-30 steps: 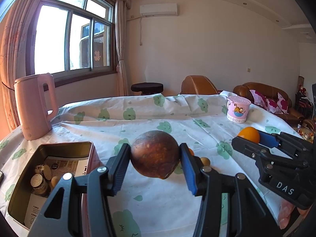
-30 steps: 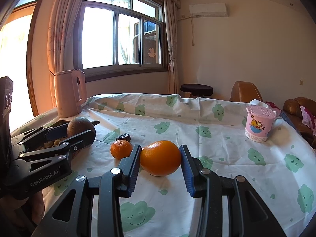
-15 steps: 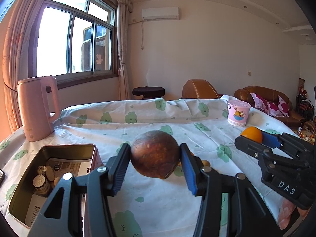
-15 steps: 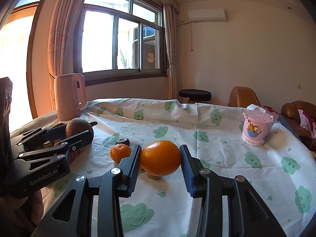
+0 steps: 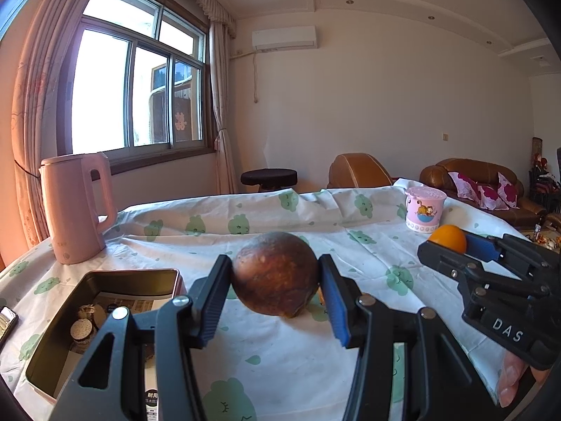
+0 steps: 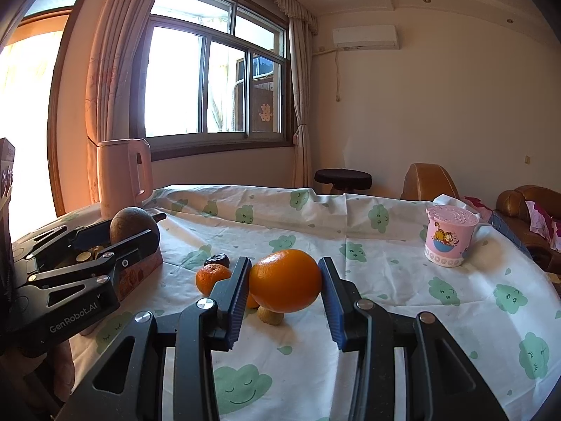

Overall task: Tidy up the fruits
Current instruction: 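Lift the brown fruit with the left tool while the right tool lifts the orange, then carry the brown fruit with the left tool while the right tool carries the orange over the box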

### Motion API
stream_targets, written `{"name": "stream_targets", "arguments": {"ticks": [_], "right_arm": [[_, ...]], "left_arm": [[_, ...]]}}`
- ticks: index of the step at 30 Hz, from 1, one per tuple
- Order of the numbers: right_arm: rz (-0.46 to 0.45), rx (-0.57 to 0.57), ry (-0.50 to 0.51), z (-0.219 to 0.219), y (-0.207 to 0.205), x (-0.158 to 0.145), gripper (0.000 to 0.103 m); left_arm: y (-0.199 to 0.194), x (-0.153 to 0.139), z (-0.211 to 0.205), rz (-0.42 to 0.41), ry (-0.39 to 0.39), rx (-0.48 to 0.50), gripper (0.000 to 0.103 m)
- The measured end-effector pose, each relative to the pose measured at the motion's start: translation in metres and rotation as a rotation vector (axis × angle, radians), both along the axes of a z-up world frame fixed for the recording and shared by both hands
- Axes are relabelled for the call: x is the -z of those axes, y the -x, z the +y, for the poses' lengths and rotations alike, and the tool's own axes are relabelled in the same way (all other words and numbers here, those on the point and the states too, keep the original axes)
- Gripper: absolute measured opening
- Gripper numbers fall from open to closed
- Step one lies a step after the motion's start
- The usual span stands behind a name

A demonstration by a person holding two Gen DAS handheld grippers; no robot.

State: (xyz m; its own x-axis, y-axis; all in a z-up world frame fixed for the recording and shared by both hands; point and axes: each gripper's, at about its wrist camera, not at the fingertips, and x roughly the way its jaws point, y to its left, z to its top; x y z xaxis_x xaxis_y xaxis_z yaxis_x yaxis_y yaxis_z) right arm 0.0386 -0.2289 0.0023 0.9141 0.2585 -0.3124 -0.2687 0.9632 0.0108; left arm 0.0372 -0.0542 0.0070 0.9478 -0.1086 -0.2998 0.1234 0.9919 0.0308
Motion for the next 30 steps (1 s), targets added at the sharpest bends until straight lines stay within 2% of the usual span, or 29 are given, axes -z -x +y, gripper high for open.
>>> {"name": "stream_targets", "arguments": {"ticks": [13,18,30], "right_arm": [[-0.011,-0.002,0.003,0.002,0.002,-0.001,0.042],[0.016,-0.078,-0.011,0.022,-0.002,-0.003,0.042],[0.064,-0.287,-0.005,0.101,-0.007,-0.010,0.042]], "left_arm": [[0.008,-0.001,0.002,-0.013,-0.009,-0.007,0.052],[0.017,-0.004,0.018,-0.011,-0.015,-0.040,0.052],[0.022,-0.006,0.093,0.036,0.027,-0.178,0.052]]}}
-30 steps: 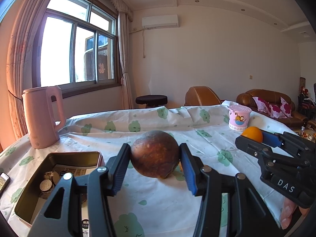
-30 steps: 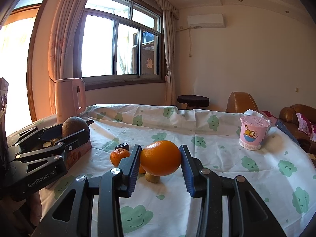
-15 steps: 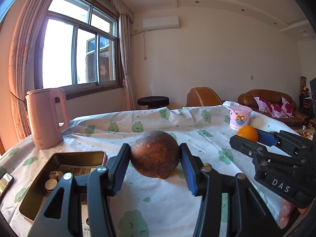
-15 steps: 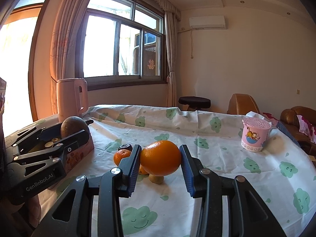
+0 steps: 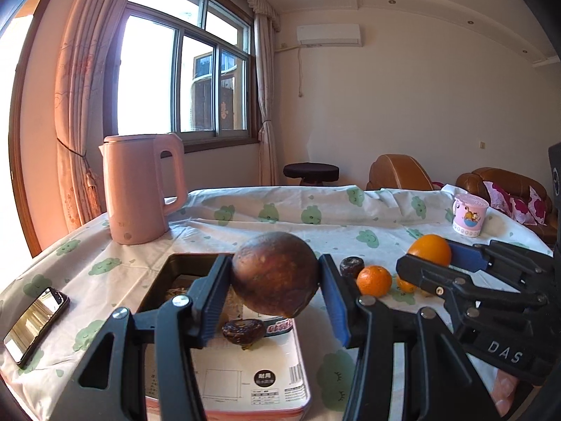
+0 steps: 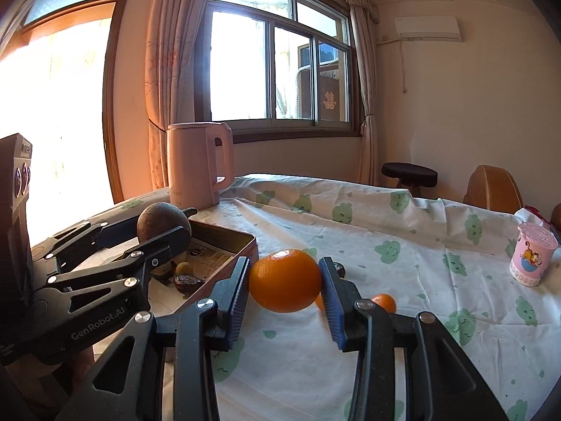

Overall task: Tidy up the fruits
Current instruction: 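Carry the brown fruit with the left tool while the right tool carries the orange over the box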

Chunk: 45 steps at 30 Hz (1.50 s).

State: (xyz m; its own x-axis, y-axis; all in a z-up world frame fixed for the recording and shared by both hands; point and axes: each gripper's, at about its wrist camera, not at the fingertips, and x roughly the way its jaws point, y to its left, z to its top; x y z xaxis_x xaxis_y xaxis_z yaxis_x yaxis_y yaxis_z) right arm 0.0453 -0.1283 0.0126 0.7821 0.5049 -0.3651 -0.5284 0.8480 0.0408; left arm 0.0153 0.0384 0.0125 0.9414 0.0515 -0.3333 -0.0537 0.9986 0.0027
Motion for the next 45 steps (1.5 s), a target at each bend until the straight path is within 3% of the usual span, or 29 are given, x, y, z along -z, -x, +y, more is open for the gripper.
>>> {"name": "stream_targets", "arguments": {"ticks": [9,18,29,45], "right_arm": [[0.014,-0.107,0.037,0.056,-0.001,0.000,0.042],[0.050,-0.172,0.082,0.094,-0.006,0.010,0.042],[0.118,-0.222,0.161,0.121,-0.014,0.029,0.042],[0.173,-0.235,0.204,0.129,-0.020,0.036,0.042]], "left_arm": [[-0.001,0.006,0.045,0.053,0.004,-0.084,0.052],[-0.006,0.017,0.080,0.123,0.056,-0.118,0.052],[-0.010,0.031,0.090,0.187,0.040,-0.132,0.052],[-0.014,0.035,0.090,0.203,0.024,-0.137,0.053]]}}
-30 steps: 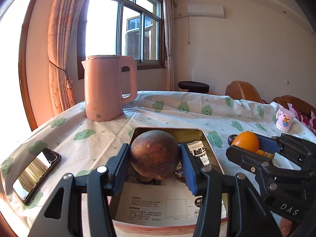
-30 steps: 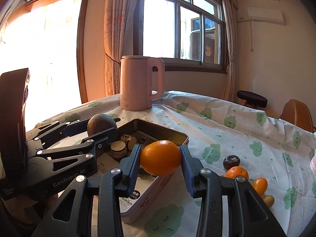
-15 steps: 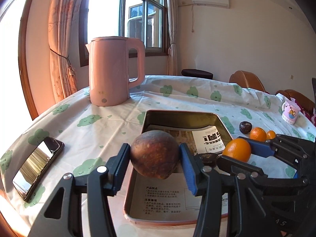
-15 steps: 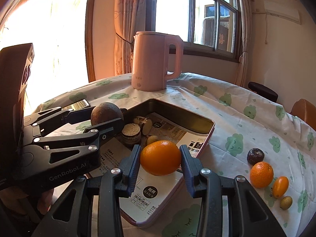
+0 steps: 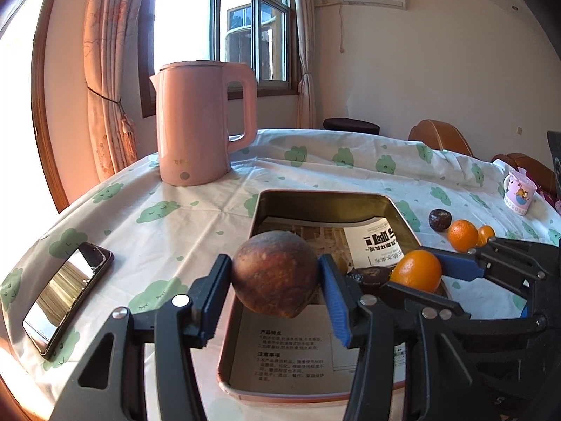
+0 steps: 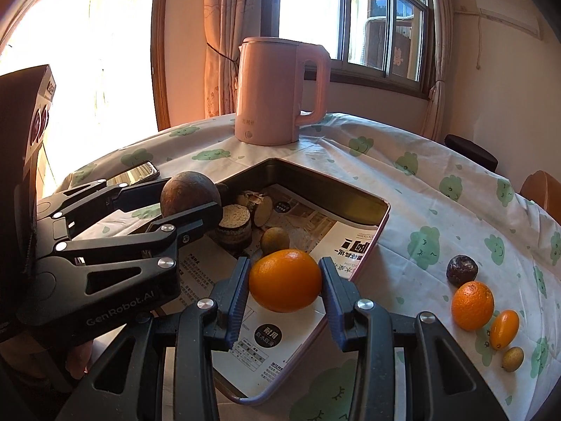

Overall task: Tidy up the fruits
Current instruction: 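Carry the brown fruit with the left tool while the right tool carries the orange over the box, then open the left tool releasing the brown fruit while the right tool releases the orange into the box, then grasp another orange with the left tool while the right tool grasps the brown kiwi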

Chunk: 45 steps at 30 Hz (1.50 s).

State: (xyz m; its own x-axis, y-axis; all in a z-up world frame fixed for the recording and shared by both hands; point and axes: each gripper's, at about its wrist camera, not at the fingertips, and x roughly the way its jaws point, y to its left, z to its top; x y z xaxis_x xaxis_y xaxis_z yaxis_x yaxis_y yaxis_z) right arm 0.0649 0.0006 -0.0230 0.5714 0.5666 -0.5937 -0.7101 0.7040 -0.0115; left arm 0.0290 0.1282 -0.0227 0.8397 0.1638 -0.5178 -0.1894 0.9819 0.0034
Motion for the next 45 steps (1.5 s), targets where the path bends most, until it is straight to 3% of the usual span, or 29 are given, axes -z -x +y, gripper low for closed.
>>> {"name": "stream_targets", "arguments": {"ticks": [16,22,24,28,35,45], "right_arm": [[0.007,0.013,-0.007,-0.003,-0.002,0.001,0.045],[0.000,0.027,-0.030,-0.008,-0.002,-0.001,0.055],[-0.012,0.045,-0.017,-0.008,-0.001,-0.002,0.075],[-0.047,0.072,-0.021,-0.018,0.002,-0.006,0.075],[-0.067,0.169,-0.001,-0.068,-0.004,-0.009,0.075],[-0.037,0.450,-0.006,-0.171,-0.035,-0.013,0.075]], "left_arm": [[0.001,-0.002,0.000,-0.006,-0.004,-0.006,0.056],[0.007,-0.010,0.004,-0.040,-0.008,-0.036,0.072],[0.012,-0.016,0.003,-0.070,0.008,-0.028,0.089],[0.017,-0.027,-0.010,-0.103,-0.011,-0.001,0.089],[0.012,-0.036,-0.043,-0.117,-0.042,0.052,0.090],[-0.008,-0.036,-0.122,-0.090,-0.092,0.223,0.091]]}}
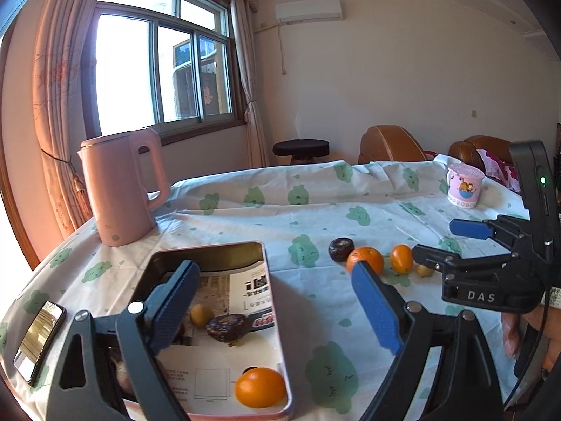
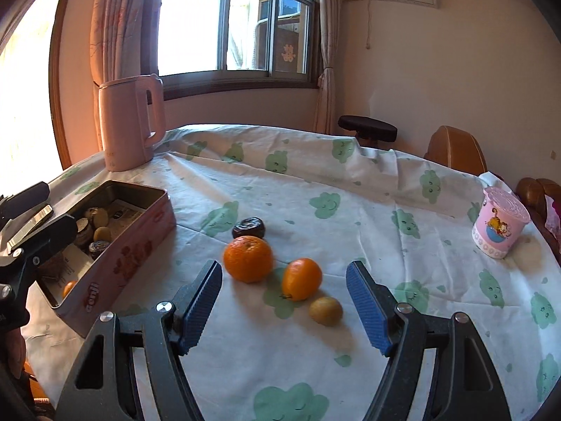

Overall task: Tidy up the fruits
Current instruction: 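Grasp another orange with the left tool while the right tool grasps the brown kiwi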

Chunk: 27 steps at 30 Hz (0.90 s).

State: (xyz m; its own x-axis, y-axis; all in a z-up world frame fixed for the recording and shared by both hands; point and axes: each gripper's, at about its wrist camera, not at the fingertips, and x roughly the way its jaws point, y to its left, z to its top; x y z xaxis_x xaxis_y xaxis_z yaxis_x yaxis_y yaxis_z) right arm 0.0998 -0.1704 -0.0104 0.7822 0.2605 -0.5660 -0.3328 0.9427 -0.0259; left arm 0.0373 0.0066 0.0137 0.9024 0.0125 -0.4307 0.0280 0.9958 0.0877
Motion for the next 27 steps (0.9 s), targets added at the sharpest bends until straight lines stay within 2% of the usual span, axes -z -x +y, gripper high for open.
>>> {"name": "stream_targets", "arguments": {"ticks": [5,8,10,17,19,22,27], "right_arm": [[0.064,0.071,-0.005,-0.031,-0.015,0.008,0.074],[0.106,0.071,-0.026,-0.039,-0.022,0.013,0.063],[0.132,0.057,-0.031,-0.040,-0.025,0.018,0.062],[0.210,0.010,-0.003,-0.031,-0.037,0.032,0.053],[0.238,0.002,0.006,-0.029,-0.041,0.037,0.046],[0.266,-0.011,-0.008,-0.029,-0.046,0.039,0.044],[0.297,-0.030,-0.013,-0.028,-0.051,0.044,0.030]], "left_arm": [[-0.023,0.011,-0.035,0.054,-0.028,0.054,0.091],[-0.038,0.020,-0.048,0.102,-0.027,0.075,0.091],[-0.048,0.025,-0.054,0.134,-0.021,0.079,0.091],[-0.070,0.031,-0.057,0.184,-0.014,0.068,0.091],[-0.072,0.031,-0.058,0.188,-0.013,0.069,0.091],[-0.075,0.033,-0.058,0.198,-0.010,0.076,0.091],[-0.083,0.037,-0.058,0.230,0.019,0.090,0.089]]}}
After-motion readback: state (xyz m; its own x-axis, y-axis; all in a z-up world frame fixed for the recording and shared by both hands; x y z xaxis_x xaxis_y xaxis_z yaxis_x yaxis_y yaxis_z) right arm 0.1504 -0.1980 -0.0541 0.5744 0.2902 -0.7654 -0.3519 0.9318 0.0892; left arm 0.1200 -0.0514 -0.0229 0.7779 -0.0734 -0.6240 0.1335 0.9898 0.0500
